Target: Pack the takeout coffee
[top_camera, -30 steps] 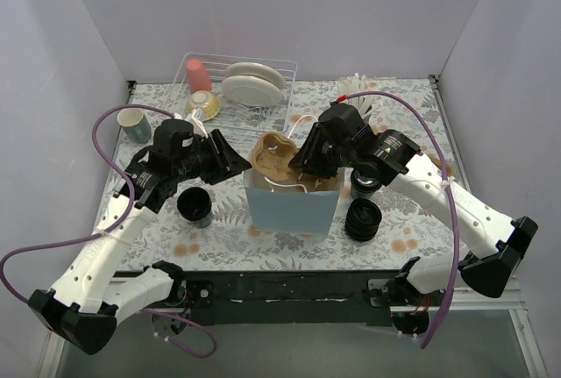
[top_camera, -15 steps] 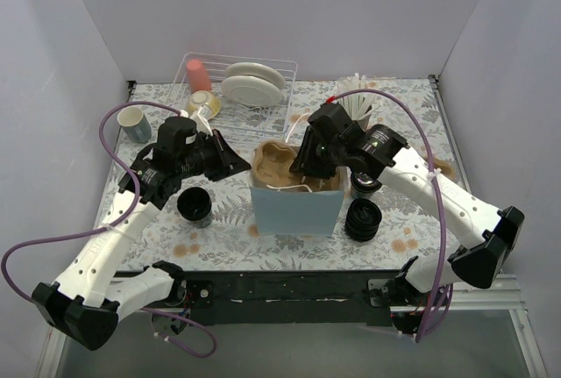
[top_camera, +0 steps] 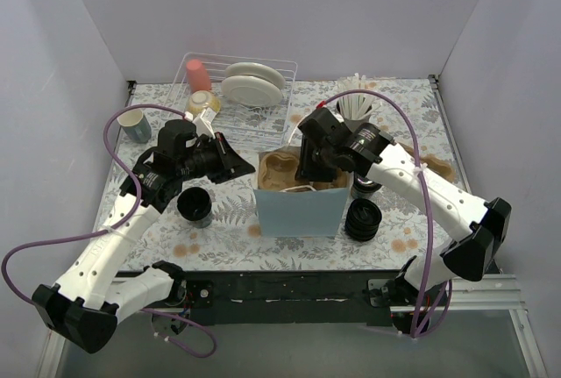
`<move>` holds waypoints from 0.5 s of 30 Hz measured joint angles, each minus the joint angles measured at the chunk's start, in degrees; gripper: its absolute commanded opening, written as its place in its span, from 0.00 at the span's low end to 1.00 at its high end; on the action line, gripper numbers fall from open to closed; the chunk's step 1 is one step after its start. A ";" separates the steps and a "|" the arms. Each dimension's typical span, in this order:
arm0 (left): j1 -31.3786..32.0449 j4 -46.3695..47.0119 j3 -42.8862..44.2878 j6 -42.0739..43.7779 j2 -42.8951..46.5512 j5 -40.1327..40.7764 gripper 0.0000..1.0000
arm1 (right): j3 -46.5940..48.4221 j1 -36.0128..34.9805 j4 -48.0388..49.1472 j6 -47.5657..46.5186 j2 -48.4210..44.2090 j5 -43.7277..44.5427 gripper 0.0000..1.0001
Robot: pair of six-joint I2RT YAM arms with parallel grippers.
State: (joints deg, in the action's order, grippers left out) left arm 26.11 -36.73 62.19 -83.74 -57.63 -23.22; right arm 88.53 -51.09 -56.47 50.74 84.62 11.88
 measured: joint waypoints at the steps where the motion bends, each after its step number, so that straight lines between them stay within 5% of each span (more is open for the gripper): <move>1: 0.00 0.00 0.00 0.02 0.00 0.00 0.00 | 0.02 0.00 -0.26 -0.22 0.20 0.20 0.33; 15: 0.00 2.23 -0.50 -0.04 -0.02 -3.58 0.00 | -5.05 -0.11 1.33 -3.02 0.92 1.22 0.34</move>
State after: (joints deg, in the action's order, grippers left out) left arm 26.11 -34.50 61.69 -83.79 -57.65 -26.81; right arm 83.48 -51.20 -55.13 47.72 85.54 13.10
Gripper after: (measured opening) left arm 0.009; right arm 0.422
